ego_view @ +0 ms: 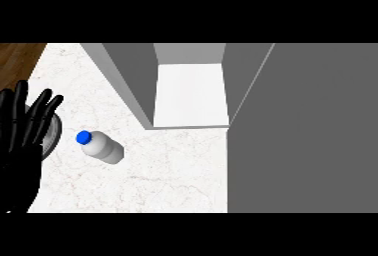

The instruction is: Pick up the bottled water, place it into the cabinet and close the cabinet

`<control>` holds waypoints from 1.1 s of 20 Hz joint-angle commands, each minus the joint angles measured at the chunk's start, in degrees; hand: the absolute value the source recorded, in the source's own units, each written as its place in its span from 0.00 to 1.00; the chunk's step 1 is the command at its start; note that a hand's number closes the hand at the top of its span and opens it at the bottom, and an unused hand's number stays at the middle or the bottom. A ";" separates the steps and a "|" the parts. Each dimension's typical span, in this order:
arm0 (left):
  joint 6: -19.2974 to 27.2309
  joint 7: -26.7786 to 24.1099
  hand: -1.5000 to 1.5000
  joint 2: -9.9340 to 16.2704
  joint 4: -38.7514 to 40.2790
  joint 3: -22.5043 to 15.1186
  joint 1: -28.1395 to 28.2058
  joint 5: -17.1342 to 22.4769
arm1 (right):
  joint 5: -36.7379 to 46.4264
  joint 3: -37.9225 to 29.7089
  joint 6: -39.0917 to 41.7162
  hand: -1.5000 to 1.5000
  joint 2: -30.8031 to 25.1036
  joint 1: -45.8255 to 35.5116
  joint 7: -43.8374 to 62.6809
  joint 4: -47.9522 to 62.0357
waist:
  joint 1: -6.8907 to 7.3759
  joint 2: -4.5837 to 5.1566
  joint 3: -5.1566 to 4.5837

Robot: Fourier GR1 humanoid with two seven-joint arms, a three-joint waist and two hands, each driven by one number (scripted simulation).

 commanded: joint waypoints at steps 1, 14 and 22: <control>-5.46 -2.31 0.00 2.39 4.77 3.87 -1.44 7.58 | 0.81 -0.05 -0.66 0.00 0.45 1.95 1.19 -1.10 | 1.59 -1.68 0.80; -24.65 14.41 0.00 15.61 16.30 13.23 -4.93 43.37 | -10.71 11.44 10.89 0.00 -1.68 23.89 7.84 -19.67 | 1.20 -2.08 0.84; -27.84 13.90 0.00 19.19 22.28 16.06 -5.95 38.09 | -8.26 15.12 11.70 0.00 -2.23 32.79 9.76 -28.23 | 1.04 -1.83 0.80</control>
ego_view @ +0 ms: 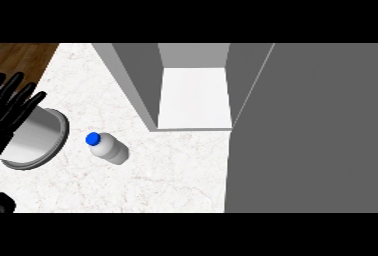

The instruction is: Pick up the bottled water, place it into the cabinet and close the cabinet

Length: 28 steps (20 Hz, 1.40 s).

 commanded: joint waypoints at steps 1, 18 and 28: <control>0.66 3.06 0.00 1.38 -2.54 0.79 2.78 -0.40 | 3.66 4.44 1.56 0.00 0.55 9.94 -3.59 -7.41 | -0.05 -0.15 0.03; -9.63 -11.96 0.00 -3.07 33.38 -3.30 -5.22 -16.98 | 4.75 8.90 3.28 0.00 -2.83 21.80 -8.12 -14.37 | -1.66 0.15 -0.12; -9.90 -30.39 0.00 -4.97 57.15 -4.52 -11.44 -29.70 | 5.15 8.52 3.90 0.00 -4.77 26.13 -13.03 -14.31 | -2.15 0.38 -0.20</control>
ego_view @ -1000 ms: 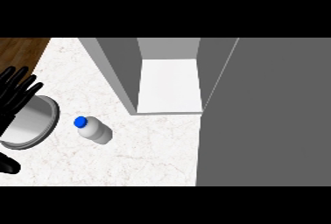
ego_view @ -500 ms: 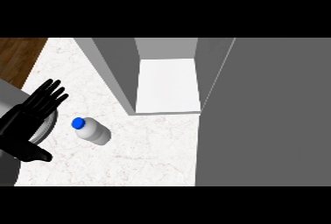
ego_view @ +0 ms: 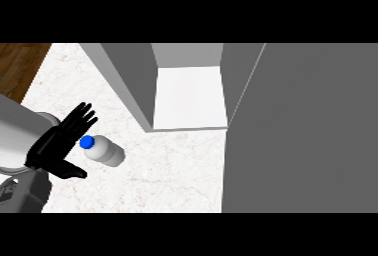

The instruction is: Pick up the bottled water, place it into the cabinet and close the cabinet

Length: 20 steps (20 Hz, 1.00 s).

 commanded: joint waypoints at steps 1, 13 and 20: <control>-3.32 -8.96 0.00 0.11 8.59 -1.61 -0.19 -5.15 | -0.26 2.84 -0.60 0.00 -0.73 3.28 3.91 -10.25 | 0.37 0.10 -0.05; -2.38 -27.59 0.00 -3.43 26.11 -5.77 -5.37 -14.54 | 0.75 1.90 0.33 0.00 -3.62 7.51 -3.07 -8.67 | -0.64 0.31 -0.16; 1.77 -31.80 1.00 -6.70 29.70 -7.04 -8.81 -16.45 | -0.36 1.95 0.17 0.00 -4.51 9.16 -4.69 -9.86 | -0.17 0.33 -0.13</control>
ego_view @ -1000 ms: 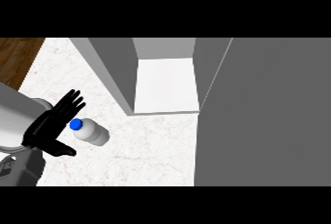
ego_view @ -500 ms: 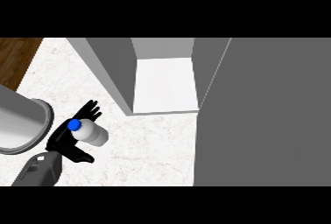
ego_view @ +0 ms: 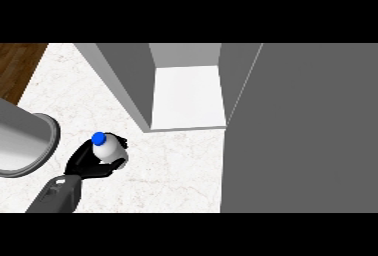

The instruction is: Pick up the bottled water, place it into the cabinet and close the cabinet

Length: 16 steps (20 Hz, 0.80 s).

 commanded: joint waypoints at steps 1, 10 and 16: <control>-2.88 -6.83 1.00 1.08 2.37 -1.50 -1.77 -2.68 | -0.38 -1.33 0.39 0.00 -2.08 4.83 0.25 -7.29 | 0.22 -0.22 0.05; 19.53 -24.06 1.00 -4.53 0.75 -4.33 4.87 -8.79 | 0.22 -0.27 -0.78 0.00 -2.11 6.51 -2.20 -5.49 | 1.41 -0.39 0.11; 29.29 -25.47 1.00 -10.05 -1.77 -1.51 8.83 -6.24 | 2.14 2.36 -1.95 0.00 -2.67 8.30 -0.94 -9.08 | 2.09 -0.61 0.17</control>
